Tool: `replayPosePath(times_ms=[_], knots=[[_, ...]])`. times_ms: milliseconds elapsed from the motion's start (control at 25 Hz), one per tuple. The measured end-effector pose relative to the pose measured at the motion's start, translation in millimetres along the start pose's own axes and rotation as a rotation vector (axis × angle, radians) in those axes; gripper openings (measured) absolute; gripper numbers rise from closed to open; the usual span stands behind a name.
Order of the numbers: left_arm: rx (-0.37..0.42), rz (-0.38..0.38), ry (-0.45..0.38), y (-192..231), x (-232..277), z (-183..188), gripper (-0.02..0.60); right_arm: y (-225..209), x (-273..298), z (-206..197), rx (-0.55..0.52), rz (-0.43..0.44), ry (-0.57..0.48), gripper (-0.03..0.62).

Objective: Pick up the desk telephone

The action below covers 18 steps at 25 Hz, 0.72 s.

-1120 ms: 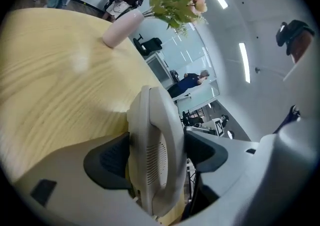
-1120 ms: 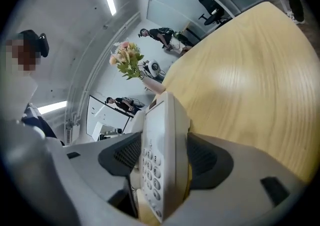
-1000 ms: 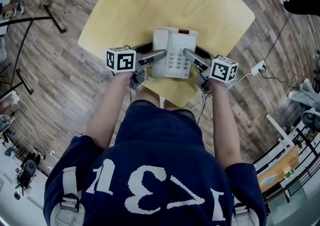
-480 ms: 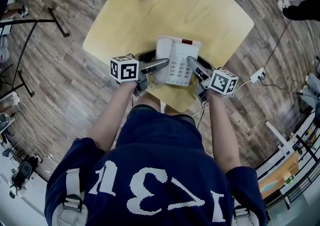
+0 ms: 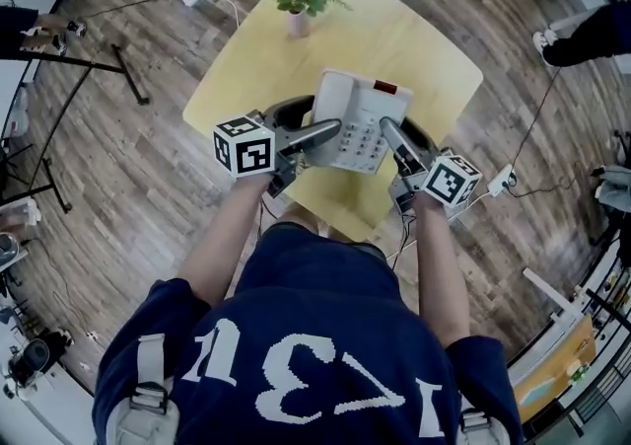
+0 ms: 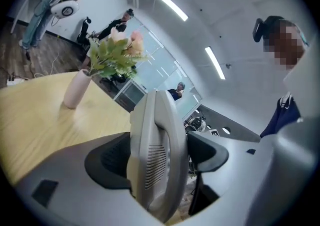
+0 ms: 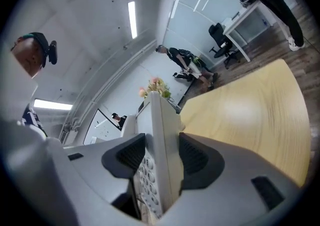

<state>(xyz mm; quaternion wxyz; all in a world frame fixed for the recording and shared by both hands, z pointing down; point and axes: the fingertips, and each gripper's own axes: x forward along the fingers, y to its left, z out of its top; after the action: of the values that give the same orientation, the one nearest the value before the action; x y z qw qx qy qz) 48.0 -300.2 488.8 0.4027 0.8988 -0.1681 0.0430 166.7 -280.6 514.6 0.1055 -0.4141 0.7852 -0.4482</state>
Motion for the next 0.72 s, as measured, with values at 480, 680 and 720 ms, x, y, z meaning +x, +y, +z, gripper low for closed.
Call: replayPosePath(times_ms=[480,680,720], knots=[[0.222,-0.085,-0.17,-90,-25,76,0.357,104,-28,85,-0.3,0.1,-0.156,0.225],[0.295,-0.106,-0.212,-110,-37,94,0.357,132,-32,98,-0.363,0.135,-0.194,0.225],[0.307,-0.11,-0.218,-112,-41,95,0.357,136,-33,97,-0.375,0.138,-0.201,0.225]])
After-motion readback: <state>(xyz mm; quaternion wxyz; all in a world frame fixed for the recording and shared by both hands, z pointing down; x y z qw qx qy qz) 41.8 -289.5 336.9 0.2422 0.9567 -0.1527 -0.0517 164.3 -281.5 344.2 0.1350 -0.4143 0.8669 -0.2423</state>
